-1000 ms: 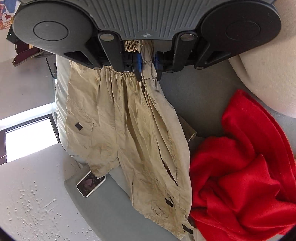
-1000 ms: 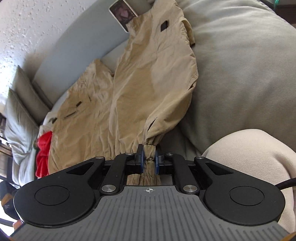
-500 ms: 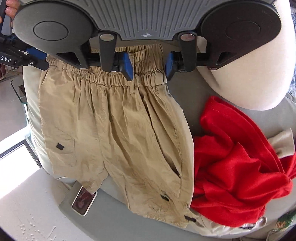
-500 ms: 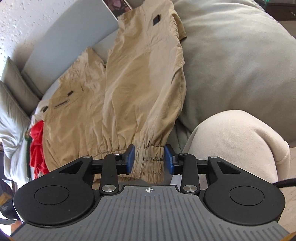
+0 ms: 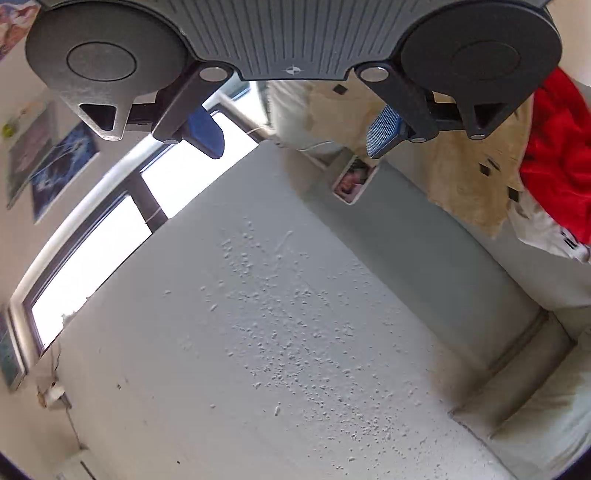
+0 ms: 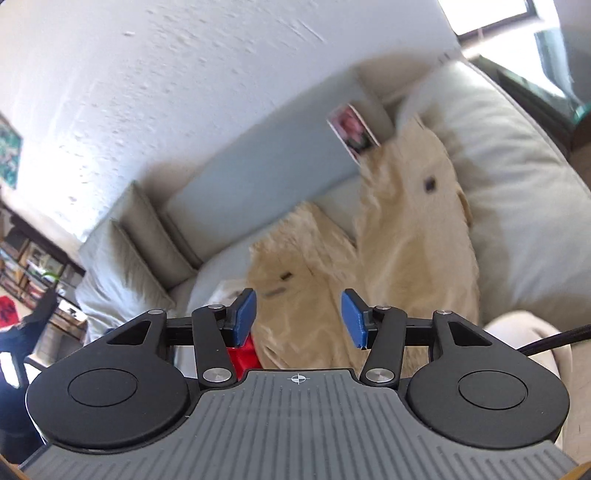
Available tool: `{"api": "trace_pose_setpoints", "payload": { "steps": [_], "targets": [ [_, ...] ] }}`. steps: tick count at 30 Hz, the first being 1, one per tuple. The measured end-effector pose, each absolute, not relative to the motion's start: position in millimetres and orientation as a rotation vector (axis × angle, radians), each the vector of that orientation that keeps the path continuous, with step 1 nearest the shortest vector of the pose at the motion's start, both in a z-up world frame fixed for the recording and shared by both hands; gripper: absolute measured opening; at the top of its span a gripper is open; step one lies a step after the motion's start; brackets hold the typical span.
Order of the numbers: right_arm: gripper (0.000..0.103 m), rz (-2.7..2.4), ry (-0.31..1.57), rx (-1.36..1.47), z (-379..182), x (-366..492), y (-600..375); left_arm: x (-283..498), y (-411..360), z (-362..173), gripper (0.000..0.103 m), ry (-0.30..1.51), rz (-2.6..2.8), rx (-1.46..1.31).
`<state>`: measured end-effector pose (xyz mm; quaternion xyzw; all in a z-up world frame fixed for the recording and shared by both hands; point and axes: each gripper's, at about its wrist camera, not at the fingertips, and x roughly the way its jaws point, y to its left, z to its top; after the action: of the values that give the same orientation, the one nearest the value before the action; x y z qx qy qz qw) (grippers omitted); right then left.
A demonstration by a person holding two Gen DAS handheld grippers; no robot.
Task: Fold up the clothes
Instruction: 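Withdraw both open tools above the flattened trousers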
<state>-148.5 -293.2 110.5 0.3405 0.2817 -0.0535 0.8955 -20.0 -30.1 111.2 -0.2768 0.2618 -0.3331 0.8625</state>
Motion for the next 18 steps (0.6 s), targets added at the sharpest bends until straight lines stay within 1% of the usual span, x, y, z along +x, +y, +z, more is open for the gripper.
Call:
{"api": "trace_pose_setpoints", "payload": {
  "steps": [1, 3, 4, 8, 10, 12, 15, 18],
  "targets": [
    [0.072, -0.085, 0.559, 0.668, 124.5, -150.1, -282.3, -25.2, -37.4, 119.4, 0.088, 0.562, -0.68, -0.543],
    [0.082, -0.067, 0.53, 0.62, 149.5, -152.3, -262.6, -33.7, -48.0, 131.0, 0.092, 0.576, -0.651, -0.502],
    [0.084, -0.08, 0.543, 0.622, 156.7, -151.3, -256.6, -37.0, -50.6, 135.4, 0.091, 0.577, -0.633, -0.497],
    [0.085, -0.12, 0.626, 0.723, 170.6, -148.0, -249.6, -51.7, -36.2, 156.5, 0.102, 0.5, -0.528, -0.482],
    [0.09, -0.118, 0.607, 0.72, 176.1, -151.2, -245.9, -58.9, -33.5, 163.9, 0.102, 0.454, -0.495, -0.476],
    [0.091, -0.122, 0.588, 0.708, 180.8, -154.7, -241.2, -63.6, -28.7, 168.5, 0.102, 0.438, -0.483, -0.489],
    [0.096, -0.092, 0.578, 0.73, 182.3, -153.1, -248.1, -69.1, -27.2, 172.2, 0.102, 0.427, -0.494, -0.502],
    [0.096, -0.144, 0.584, 0.795, 180.3, -153.5, -267.7, -76.0, -27.5, 175.7, 0.102, 0.403, -0.528, -0.498]
  ]
}}
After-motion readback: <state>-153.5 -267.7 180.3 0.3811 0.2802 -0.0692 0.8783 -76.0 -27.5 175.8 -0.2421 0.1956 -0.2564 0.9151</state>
